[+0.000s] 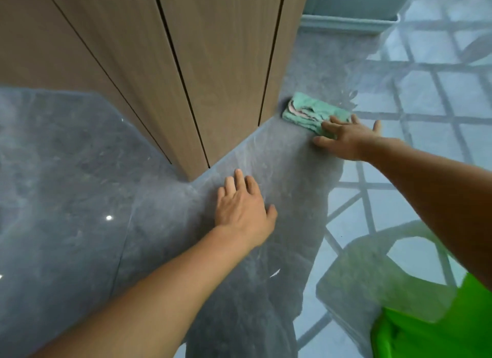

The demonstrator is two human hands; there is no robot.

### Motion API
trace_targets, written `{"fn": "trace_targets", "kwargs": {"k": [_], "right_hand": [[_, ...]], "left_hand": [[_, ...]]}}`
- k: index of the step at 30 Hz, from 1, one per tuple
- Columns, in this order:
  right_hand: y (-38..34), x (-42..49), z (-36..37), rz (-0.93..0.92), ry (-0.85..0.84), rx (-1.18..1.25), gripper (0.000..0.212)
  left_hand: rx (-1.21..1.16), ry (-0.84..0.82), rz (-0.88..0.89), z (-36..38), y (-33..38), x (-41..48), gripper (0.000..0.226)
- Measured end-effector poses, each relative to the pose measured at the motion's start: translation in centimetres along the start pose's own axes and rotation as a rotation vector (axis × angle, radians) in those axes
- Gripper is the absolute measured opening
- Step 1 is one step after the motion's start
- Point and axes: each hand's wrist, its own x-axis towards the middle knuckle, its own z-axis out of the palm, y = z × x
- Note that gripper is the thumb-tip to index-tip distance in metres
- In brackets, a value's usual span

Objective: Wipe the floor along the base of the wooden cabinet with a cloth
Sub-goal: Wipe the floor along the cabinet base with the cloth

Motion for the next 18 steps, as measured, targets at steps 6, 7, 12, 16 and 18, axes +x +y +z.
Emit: {"fn": "trace_targets", "kwargs": {"k": [6,7,12,16,18], "right_hand": [[-11.4,-7.9,3.7,-0.336,0.152,0.200,0.069],[-13.2,-9.9,4.7,-0.449,0.178,0.176,0.068],[-12.8,-9.6,4.9,-0.529,0.321,-0.075,0.064],[-6.5,-3.4,2.3,0.015,0.193,0.083,0.059],[-6.3,-2.8,1.3,0.174,0.101,0.335,0.062]], "left_hand": [[0.094,0.050,0.125,1.1,-6.8,-3.2,0.071],[0.097,0.057,0.102,1.5,-8.1,-4.5,0.072],[0.145,-0.038,0.085,3.0,-10.9,-8.2,0.078],[0.114,-0.025,0.067,3.2,-10.6,-7.7,0.080],[0.110,-0.042,0.066,3.0,-10.6,-7.7,0.080]]}}
